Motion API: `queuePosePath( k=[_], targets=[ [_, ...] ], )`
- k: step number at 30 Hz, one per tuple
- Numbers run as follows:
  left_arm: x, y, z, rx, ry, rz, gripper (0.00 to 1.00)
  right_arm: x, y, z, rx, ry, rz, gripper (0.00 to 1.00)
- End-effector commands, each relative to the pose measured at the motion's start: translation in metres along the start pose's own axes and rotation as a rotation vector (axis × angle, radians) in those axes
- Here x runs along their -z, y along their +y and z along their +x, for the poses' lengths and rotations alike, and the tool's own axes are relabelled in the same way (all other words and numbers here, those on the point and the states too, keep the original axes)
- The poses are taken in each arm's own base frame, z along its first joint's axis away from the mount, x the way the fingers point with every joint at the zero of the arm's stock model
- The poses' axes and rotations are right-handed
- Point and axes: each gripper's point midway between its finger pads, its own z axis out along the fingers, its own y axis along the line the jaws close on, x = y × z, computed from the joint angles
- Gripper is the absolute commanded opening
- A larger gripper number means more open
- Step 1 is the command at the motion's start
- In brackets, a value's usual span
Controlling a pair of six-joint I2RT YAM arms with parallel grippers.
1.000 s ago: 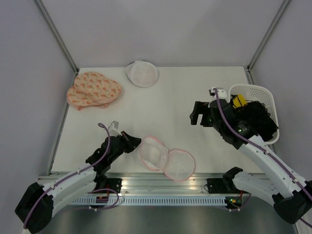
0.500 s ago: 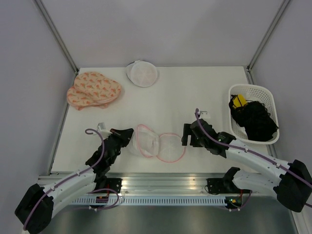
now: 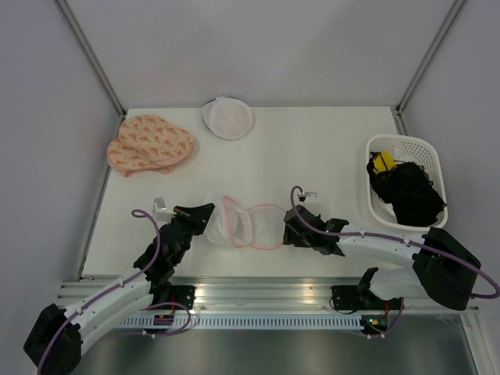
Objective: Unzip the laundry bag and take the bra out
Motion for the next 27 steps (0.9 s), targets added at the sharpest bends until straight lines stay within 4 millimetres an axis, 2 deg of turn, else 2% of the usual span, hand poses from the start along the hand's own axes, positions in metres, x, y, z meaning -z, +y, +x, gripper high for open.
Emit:
queuePosePath(
  k=[1, 2, 6, 10, 12, 14, 17, 18, 20, 21, 23, 26, 27],
  targets=[
    [0.02, 0.091, 0.025, -0.026, 0.092, -0.166, 0.02, -0.004, 0.02, -0.029, -0.066, -0.105, -0.006, 0.65],
    [0.022, 0.098, 0.027, -0.024, 0.099, -0.18, 0.02, -0.007, 0.018, -0.029, -0.063, -0.104, 0.013, 0.61],
    [0.026, 0.103, 0.032, -0.033, 0.128, -0.203, 0.02, -0.014, 0.017, -0.033, -0.072, -0.127, 0.049, 0.5],
    [0.027, 0.097, 0.035, -0.048, 0.151, -0.175, 0.02, -0.022, 0.021, -0.031, -0.073, -0.119, 0.052, 0.47],
    [0.027, 0.096, 0.036, -0.05, 0.158, -0.17, 0.02, -0.026, 0.019, -0.027, -0.072, -0.108, 0.07, 0.41],
    [0.027, 0.096, 0.037, -0.056, 0.163, -0.169, 0.02, -0.029, 0.017, -0.023, -0.064, -0.096, 0.084, 0.41],
    [0.028, 0.095, 0.038, -0.061, 0.175, -0.162, 0.02, -0.031, 0.011, -0.021, -0.061, -0.092, 0.111, 0.28],
    [0.028, 0.095, 0.039, -0.065, 0.177, -0.156, 0.02, -0.031, 0.01, -0.02, -0.06, -0.094, 0.115, 0.18],
    [0.028, 0.092, 0.04, -0.07, 0.183, -0.145, 0.02, -0.029, 0.006, -0.022, -0.057, -0.106, 0.13, 0.03],
    [0.028, 0.091, 0.041, -0.073, 0.192, -0.139, 0.02, -0.028, 0.005, -0.024, -0.058, -0.112, 0.135, 0.01],
    [0.028, 0.087, 0.043, -0.088, 0.21, -0.129, 0.02, -0.019, 0.002, -0.031, -0.051, -0.134, 0.146, 0.0],
    [0.028, 0.078, 0.049, -0.123, 0.246, -0.098, 0.02, 0.002, -0.001, -0.053, -0.04, -0.197, 0.161, 0.01],
    [0.028, 0.076, 0.05, -0.152, 0.261, -0.09, 0.02, 0.011, 0.0, -0.066, -0.03, -0.239, 0.169, 0.0]
  ],
)
